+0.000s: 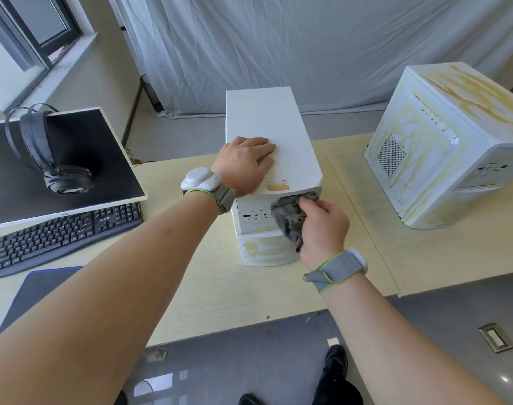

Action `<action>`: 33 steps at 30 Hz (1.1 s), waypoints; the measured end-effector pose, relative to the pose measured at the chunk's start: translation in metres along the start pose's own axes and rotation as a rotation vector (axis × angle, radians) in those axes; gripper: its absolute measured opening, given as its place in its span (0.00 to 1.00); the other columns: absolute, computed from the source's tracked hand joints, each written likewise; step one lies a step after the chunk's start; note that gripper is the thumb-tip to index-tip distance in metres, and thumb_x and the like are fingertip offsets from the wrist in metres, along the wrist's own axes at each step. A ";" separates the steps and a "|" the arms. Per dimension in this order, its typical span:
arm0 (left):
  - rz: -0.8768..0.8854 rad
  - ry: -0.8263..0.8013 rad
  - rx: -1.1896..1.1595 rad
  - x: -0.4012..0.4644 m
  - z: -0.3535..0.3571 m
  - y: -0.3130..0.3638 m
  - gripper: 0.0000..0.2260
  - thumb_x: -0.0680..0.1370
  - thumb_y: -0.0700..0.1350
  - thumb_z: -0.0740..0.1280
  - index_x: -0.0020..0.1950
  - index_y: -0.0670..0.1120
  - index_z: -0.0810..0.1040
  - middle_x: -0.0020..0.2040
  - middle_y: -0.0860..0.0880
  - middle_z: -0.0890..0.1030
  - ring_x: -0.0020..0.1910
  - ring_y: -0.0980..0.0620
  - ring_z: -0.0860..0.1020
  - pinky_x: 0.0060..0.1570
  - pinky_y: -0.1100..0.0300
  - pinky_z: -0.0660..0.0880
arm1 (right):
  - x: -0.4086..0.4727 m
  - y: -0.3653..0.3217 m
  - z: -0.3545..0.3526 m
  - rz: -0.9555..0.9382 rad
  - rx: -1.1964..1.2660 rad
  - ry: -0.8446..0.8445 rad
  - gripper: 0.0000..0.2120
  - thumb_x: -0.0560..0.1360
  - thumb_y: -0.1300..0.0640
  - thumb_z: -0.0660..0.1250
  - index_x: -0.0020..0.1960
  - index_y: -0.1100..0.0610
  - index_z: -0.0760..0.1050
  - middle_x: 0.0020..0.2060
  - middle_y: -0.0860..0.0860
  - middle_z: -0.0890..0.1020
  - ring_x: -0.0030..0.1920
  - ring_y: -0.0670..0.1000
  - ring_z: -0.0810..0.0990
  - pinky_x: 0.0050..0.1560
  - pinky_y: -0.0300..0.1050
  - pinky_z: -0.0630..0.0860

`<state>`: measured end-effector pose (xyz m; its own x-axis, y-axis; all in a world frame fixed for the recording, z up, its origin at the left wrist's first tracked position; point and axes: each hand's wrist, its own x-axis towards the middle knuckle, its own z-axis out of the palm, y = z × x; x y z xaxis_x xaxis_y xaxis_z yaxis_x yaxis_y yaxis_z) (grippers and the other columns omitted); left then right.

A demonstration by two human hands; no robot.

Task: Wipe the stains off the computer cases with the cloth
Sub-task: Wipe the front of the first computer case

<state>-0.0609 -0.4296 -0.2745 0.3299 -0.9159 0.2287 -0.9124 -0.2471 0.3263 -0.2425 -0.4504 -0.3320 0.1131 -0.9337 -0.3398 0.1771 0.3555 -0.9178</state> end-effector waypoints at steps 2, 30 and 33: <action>0.001 0.010 0.003 0.000 0.000 -0.001 0.17 0.83 0.52 0.59 0.71 0.56 0.76 0.73 0.56 0.73 0.70 0.44 0.68 0.69 0.51 0.64 | 0.009 -0.001 -0.011 -0.012 0.009 0.038 0.04 0.70 0.59 0.75 0.42 0.59 0.81 0.37 0.56 0.84 0.37 0.55 0.82 0.41 0.55 0.82; -0.016 0.008 -0.019 0.001 0.000 0.000 0.17 0.83 0.53 0.60 0.71 0.56 0.77 0.73 0.56 0.73 0.71 0.45 0.68 0.70 0.50 0.63 | 0.013 0.055 0.003 0.067 -0.276 -0.013 0.17 0.70 0.63 0.71 0.28 0.58 0.67 0.27 0.51 0.69 0.35 0.51 0.63 0.35 0.50 0.60; -0.013 0.018 -0.013 0.000 -0.001 0.000 0.17 0.83 0.52 0.60 0.70 0.56 0.77 0.73 0.56 0.73 0.71 0.45 0.68 0.70 0.52 0.63 | 0.013 0.060 0.008 0.262 -0.193 0.037 0.12 0.70 0.64 0.72 0.39 0.73 0.75 0.37 0.52 0.78 0.37 0.52 0.67 0.34 0.52 0.64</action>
<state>-0.0606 -0.4291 -0.2736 0.3461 -0.9069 0.2404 -0.9048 -0.2548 0.3413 -0.2225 -0.4404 -0.3898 0.0943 -0.8135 -0.5739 -0.0427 0.5726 -0.8187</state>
